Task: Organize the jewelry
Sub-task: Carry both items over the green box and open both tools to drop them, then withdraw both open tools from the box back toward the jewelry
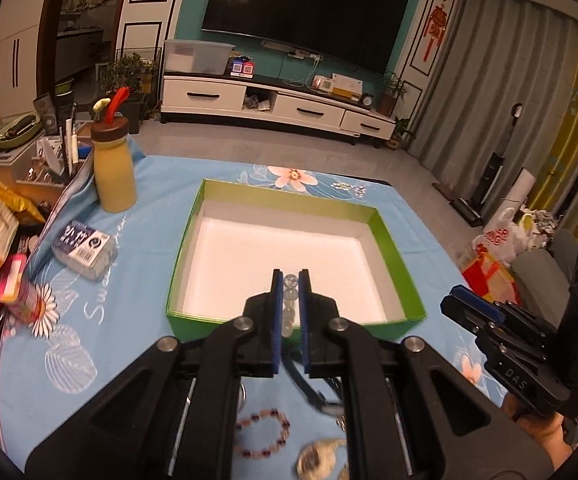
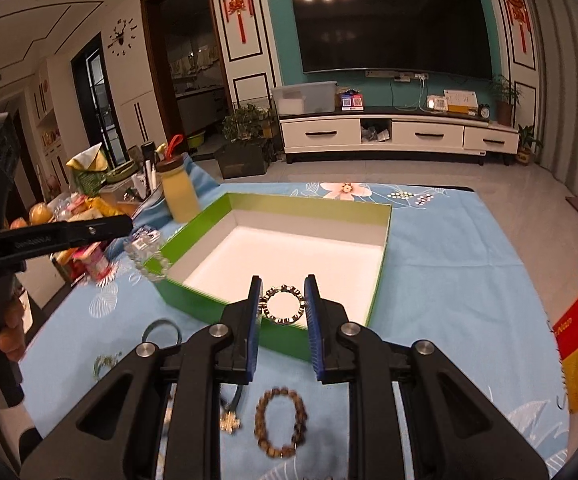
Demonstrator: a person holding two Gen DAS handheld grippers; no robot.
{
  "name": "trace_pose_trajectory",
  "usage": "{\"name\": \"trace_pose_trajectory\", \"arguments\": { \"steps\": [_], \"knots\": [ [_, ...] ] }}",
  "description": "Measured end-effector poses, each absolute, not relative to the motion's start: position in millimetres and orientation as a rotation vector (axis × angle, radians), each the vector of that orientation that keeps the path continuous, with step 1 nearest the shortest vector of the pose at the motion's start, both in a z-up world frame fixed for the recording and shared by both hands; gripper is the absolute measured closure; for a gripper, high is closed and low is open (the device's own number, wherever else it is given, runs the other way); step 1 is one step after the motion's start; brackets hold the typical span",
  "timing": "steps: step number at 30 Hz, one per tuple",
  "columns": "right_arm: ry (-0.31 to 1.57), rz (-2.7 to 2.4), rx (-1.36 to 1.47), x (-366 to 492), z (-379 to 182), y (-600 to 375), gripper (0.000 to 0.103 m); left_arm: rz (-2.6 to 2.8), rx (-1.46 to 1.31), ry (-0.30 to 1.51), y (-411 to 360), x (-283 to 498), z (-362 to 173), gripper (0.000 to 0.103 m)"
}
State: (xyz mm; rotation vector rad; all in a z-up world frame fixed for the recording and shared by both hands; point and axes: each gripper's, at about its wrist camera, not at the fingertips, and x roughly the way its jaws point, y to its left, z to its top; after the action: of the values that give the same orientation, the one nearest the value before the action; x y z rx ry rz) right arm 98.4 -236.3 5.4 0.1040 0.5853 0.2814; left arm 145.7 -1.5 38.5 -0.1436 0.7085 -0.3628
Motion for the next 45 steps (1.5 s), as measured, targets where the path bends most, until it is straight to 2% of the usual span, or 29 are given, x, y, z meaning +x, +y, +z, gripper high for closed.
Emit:
{"name": "trace_pose_trajectory", "arguments": {
  "steps": [10, 12, 13, 14, 15, 17, 19, 22, 24, 36, 45],
  "knots": [
    [0.688, 0.265, 0.145, 159, -24, -238, 0.082, -0.310, -0.111, 0.794, -25, 206, 9, 0.096],
    [0.712, 0.259, 0.155, 169, -30, -240, 0.079, -0.304, -0.100, 0.813, -28, 214, 2, 0.096],
    [0.724, 0.251, 0.166, 174, -33, -241, 0.070, -0.294, -0.099, 0.818, -28, 216, 0, 0.096],
    [0.723, 0.240, 0.178, 175, -34, -244, 0.062, -0.287, -0.100, 0.824, -28, 218, -2, 0.088],
    [0.717, 0.233, 0.192, 174, -34, -246, 0.060, -0.293, -0.110, 0.834, -27, 218, -5, 0.067],
    [0.698, 0.229, 0.216, 169, -31, -253, 0.056, -0.269, -0.112, 0.826, -23, 215, -6, 0.040],
    [0.680, 0.220, 0.236, 160, -27, -261, 0.056, -0.261, -0.115, 0.821, -18, 210, -6, 0.040],
    [0.661, 0.204, 0.255, 141, -21, -277, 0.055, -0.254, -0.136, 0.819, -5, 196, -4, 0.034],
    [0.655, 0.191, 0.264, 127, -19, -286, 0.054, -0.247, -0.140, 0.810, 4, 180, -4, 0.026],
    [0.702, 0.157, 0.304, 46, -33, -298, 0.051, -0.179, -0.219, 0.861, 56, 83, -30, 0.017],
    [0.747, 0.201, 0.254, 10, -45, -269, 0.051, -0.151, -0.206, 0.943, 68, 38, -50, 0.016]
  ]
}}
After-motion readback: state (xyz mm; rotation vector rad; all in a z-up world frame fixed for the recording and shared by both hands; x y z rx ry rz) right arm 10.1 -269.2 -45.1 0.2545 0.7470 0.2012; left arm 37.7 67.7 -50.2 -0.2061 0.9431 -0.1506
